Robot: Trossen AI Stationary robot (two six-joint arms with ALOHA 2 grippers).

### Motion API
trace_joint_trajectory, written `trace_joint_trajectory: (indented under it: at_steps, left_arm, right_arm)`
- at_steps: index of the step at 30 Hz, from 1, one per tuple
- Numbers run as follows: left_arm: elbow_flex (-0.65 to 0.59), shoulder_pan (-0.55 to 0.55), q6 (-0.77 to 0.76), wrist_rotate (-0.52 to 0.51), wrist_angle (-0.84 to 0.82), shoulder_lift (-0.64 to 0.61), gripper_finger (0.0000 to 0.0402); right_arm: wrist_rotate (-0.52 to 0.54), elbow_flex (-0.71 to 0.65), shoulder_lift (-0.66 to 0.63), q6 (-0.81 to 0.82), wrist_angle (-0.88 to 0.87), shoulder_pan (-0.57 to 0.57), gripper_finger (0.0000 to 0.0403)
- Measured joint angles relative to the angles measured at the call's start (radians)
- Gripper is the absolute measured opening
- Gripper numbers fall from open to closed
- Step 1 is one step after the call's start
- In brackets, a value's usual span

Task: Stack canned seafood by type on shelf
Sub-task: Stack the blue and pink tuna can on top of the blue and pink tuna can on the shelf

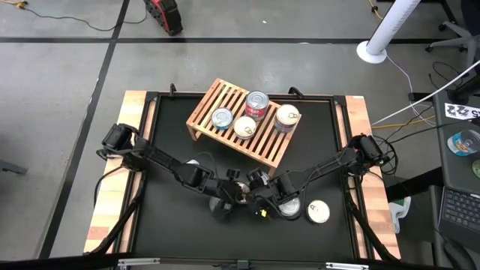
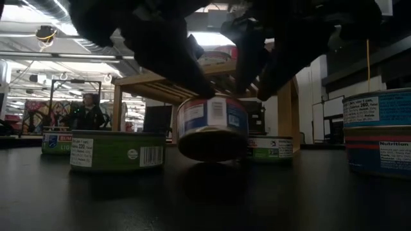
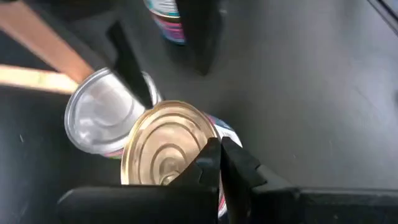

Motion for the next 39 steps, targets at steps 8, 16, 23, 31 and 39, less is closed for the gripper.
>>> trace_joint_trajectory:
  at_steps: [8,16,23,31,39]
  left_arm:
    - [0.003,0.035,-0.154,0.001,0.007,-0.006,0.0]
    - [0.003,0.069,-0.248,0.03,0.008,-0.006,0.0]
    - [0.003,0.098,-0.287,0.066,0.008,-0.006,0.0]
    - [0.004,0.141,-0.285,0.079,-0.013,-0.057,0.0]
    - [0.005,0.179,-0.307,0.089,-0.078,-0.096,0.0]
  right_arm:
    - [0.007,0.0,0.0,0.081,0.02,0.0,0.0205]
    - [0.007,0.0,0.001,0.109,0.016,0.0,0.0205]
    - [0.016,0.0,0.001,0.109,0.009,0.001,0.0205]
    - [0.017,-0.001,0.001,0.109,-0.05,0.008,0.0205]
    - [0.119,-0.001,0.001,0.107,-0.077,0.053,0.0204]
